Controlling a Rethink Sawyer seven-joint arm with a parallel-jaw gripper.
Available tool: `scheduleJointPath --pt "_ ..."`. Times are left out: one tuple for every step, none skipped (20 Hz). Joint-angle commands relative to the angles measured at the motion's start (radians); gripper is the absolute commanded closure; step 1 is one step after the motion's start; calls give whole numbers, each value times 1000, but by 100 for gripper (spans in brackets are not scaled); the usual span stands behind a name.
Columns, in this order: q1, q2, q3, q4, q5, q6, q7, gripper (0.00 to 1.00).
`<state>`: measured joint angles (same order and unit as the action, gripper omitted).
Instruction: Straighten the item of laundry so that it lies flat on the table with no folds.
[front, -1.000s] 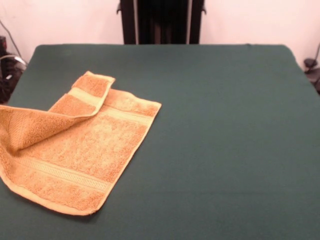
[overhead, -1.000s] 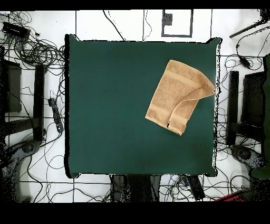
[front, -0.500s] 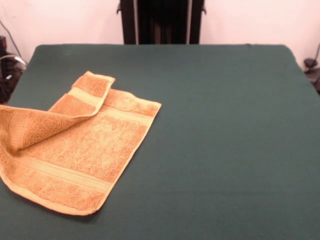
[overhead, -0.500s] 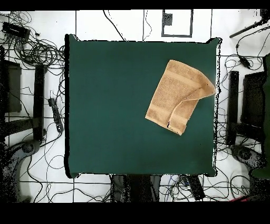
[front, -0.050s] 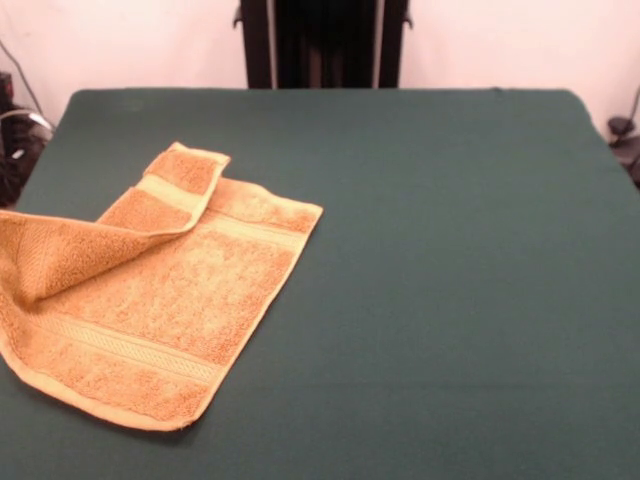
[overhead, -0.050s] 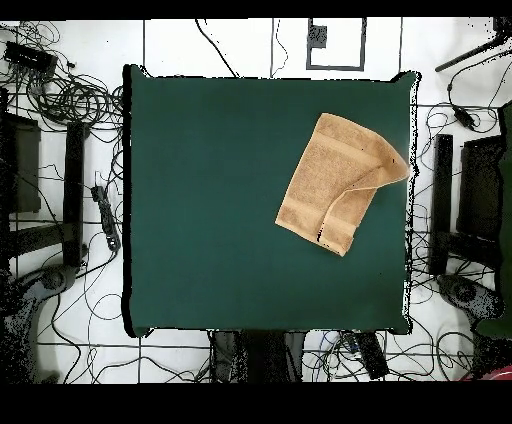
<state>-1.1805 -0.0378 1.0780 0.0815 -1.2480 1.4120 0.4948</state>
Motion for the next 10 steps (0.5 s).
scheduleJointPath --pt "26 -12 279 88 -171 102 -355 0" --pt "22 -10 298 89 -186 100 -367 0" --pt "18 -7 317 90 -201 99 -379 0" --pt "15 -5 335 90 -216 92 -391 0" --pt "12 -4 351 90 -233 81 -404 0" --pt "8 -4 370 91 -252 72 -414 0" --pt "6 -3 380 93 -263 73 -412 0" --pt "3 -2 391 94 -271 84 -405 0" --pt "2 0 399 96 -277 89 -395 0" --pt "0 1 401 99 -281 84 -385 0"
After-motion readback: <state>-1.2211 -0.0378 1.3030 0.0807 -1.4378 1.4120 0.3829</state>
